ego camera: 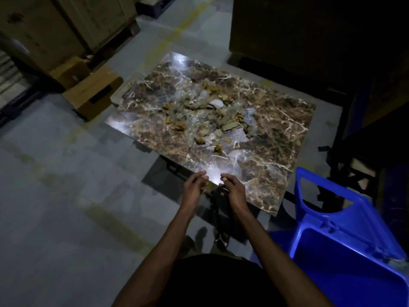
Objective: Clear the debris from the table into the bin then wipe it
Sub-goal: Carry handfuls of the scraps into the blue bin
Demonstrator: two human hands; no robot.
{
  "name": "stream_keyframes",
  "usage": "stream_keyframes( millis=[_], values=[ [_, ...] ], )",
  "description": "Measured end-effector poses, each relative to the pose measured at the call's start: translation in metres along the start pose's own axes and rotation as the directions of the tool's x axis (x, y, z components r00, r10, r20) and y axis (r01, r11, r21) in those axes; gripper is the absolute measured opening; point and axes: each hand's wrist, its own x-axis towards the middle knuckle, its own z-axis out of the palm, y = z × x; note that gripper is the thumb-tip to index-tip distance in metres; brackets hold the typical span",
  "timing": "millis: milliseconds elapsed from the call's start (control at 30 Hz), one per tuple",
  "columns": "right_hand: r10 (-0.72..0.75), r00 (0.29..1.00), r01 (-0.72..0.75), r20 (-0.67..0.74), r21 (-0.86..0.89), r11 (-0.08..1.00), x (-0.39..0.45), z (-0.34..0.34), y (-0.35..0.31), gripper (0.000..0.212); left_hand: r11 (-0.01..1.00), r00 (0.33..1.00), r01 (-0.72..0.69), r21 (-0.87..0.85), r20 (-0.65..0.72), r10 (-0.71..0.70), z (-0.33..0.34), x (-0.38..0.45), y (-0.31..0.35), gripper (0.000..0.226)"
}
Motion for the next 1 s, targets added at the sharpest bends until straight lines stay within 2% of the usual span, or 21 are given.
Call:
stream_keyframes(
  millis=[167,267,367,433,500,567,633,700,833,900,1000],
  values=[
    [0.033,0.999,-0.034,-0.037,-0.031,0.999,0.034,0.002,-0.002,0.016,0.998,0.999,0.054,-0.011,0.001,-0.054,0.014,0.049,0.016,0.013],
    [0.068,0.996,-0.070,-0.064,-0.024,0.997,0.060,0.009,-0.004,0.018,0.999,1.000,0.005,0.035,-0.017,-0.005,0.018,0.079,0.028,0.015],
    [0.102,0.989,-0.109,-0.106,-0.063,0.992,0.089,0.024,-0.006,0.023,0.973,0.980,-0.154,0.174,-0.095,0.172,0.014,0.114,0.045,0.029],
    [0.100,0.982,-0.115,-0.158,-0.086,0.990,0.112,0.038,-0.008,0.024,0.932,0.960,-0.204,0.301,-0.126,0.250,0.007,0.144,0.061,0.032],
    [0.060,0.970,-0.101,-0.236,-0.166,0.981,0.134,0.053,-0.008,0.023,0.870,0.955,-0.194,0.453,-0.116,0.273,-0.001,0.180,0.076,0.035],
    [0.002,0.955,-0.094,-0.297,-0.297,0.950,0.158,0.064,-0.003,0.028,0.839,0.975,-0.115,0.532,-0.101,0.198,-0.009,0.208,0.090,0.049],
    [-0.035,0.948,-0.098,-0.315,-0.394,0.914,0.178,0.077,0.001,0.028,0.847,0.993,-0.063,0.527,-0.054,0.108,-0.012,0.228,0.099,0.054],
    [-0.052,0.943,-0.114,-0.330,-0.465,0.878,0.188,0.095,-0.010,0.027,0.839,0.998,-0.067,0.540,0.043,0.052,-0.010,0.240,0.104,0.050],
    [-0.028,0.965,-0.086,-0.262,-0.414,0.906,0.204,0.121,-0.039,0.035,0.835,0.974,-0.063,0.547,0.216,-0.068,-0.007,0.254,0.108,0.040],
    [-0.067,0.956,-0.051,-0.287,-0.384,0.922,0.212,0.126,-0.046,0.033,0.798,0.972,-0.123,0.589,0.235,-0.024,-0.015,0.266,0.103,0.034],
    [-0.173,0.918,0.010,-0.357,-0.414,0.910,0.219,0.123,-0.052,0.033,0.629,0.951,-0.309,0.713,0.251,0.183,-0.023,0.281,0.115,0.033]
  ],
)
